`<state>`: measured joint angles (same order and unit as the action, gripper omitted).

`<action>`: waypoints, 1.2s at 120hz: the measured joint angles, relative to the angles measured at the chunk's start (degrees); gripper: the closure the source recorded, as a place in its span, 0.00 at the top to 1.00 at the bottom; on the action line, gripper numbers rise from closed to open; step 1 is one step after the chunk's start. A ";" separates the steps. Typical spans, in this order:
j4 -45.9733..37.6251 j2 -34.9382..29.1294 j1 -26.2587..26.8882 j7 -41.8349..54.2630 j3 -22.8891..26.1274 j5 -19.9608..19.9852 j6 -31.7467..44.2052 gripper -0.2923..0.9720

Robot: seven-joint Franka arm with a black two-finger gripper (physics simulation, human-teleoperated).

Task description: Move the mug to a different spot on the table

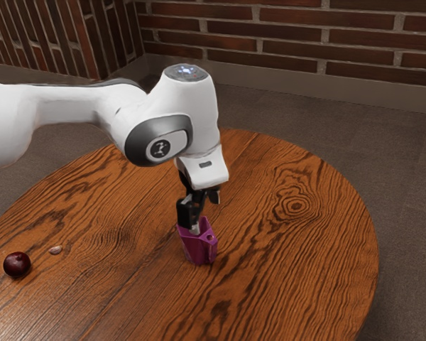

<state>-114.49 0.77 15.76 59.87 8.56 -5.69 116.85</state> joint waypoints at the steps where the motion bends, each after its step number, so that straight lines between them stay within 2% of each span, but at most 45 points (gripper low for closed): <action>1: -0.29 0.12 0.01 0.54 -0.02 -0.08 0.33 0.77; 37: -3.78 6.09 3.83 15.90 -0.84 -1.92 8.37 0.77; 65: -0.73 10.72 2.95 23.45 -2.56 -2.33 9.93 0.77; 86: 0.93 13.44 2.47 27.32 -4.63 -2.80 10.06 0.77; 134: 2.64 18.49 0.99 31.48 -5.79 -4.31 10.28 0.77; 144: 3.02 18.93 0.87 31.65 -5.89 -4.32 10.71 0.74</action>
<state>-111.47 19.70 16.63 91.52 2.66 -10.01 127.56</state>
